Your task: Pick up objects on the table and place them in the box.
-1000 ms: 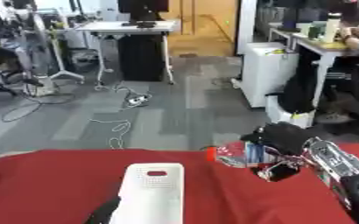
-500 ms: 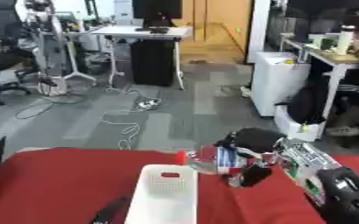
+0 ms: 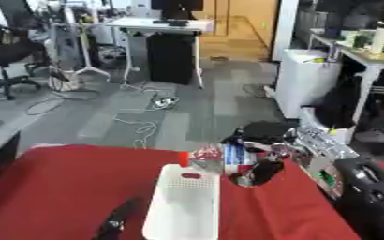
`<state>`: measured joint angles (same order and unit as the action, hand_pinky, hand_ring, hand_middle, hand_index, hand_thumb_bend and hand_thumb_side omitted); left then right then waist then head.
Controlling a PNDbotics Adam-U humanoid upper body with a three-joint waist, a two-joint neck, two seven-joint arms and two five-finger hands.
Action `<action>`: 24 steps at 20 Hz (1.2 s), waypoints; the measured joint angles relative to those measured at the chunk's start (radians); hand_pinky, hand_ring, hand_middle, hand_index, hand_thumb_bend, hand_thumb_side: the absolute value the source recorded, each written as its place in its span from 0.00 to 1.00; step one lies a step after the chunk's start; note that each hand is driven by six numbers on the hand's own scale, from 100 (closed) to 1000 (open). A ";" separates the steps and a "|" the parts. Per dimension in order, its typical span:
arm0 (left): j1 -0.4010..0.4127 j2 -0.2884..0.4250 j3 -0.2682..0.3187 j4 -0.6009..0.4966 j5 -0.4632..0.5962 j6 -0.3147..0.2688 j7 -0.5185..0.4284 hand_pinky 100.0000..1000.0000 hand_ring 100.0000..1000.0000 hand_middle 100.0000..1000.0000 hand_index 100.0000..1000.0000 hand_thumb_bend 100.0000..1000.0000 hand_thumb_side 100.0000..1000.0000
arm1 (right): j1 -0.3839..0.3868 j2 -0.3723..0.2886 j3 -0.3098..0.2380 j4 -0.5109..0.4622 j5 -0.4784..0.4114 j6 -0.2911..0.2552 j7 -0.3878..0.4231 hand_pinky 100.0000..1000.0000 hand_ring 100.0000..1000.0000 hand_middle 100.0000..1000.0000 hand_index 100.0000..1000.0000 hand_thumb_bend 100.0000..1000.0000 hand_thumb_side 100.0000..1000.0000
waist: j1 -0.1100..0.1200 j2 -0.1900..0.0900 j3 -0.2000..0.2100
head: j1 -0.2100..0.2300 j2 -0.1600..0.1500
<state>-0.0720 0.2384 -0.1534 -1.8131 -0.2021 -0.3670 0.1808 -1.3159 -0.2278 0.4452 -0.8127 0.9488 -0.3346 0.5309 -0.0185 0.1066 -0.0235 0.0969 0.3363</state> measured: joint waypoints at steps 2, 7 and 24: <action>0.000 0.000 0.000 0.001 0.000 0.001 -0.002 1.00 0.98 0.91 0.97 0.52 0.85 | -0.005 0.018 0.000 0.016 0.015 -0.008 0.000 0.00 0.00 0.06 0.42 0.03 0.45 | -0.001 -0.003 0.002 | 0.001 0.005; 0.000 0.000 -0.006 0.002 0.004 -0.002 -0.006 1.00 0.98 0.91 0.97 0.53 0.85 | -0.007 0.066 -0.007 0.051 0.060 -0.027 -0.013 0.00 0.00 0.06 0.42 0.03 0.45 | -0.005 -0.009 0.023 | 0.000 0.014; -0.011 0.000 -0.018 0.005 0.017 -0.004 -0.018 1.00 0.98 0.91 0.97 0.54 0.85 | -0.007 0.127 -0.063 0.155 0.241 -0.070 -0.096 0.00 0.00 0.11 0.43 0.04 0.46 | -0.010 -0.013 0.070 | 0.001 0.002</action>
<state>-0.0828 0.2379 -0.1713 -1.8081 -0.1855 -0.3714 0.1632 -1.3224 -0.1003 0.3827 -0.6580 1.1898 -0.4049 0.4348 -0.0283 0.0936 0.0465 0.0978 0.3384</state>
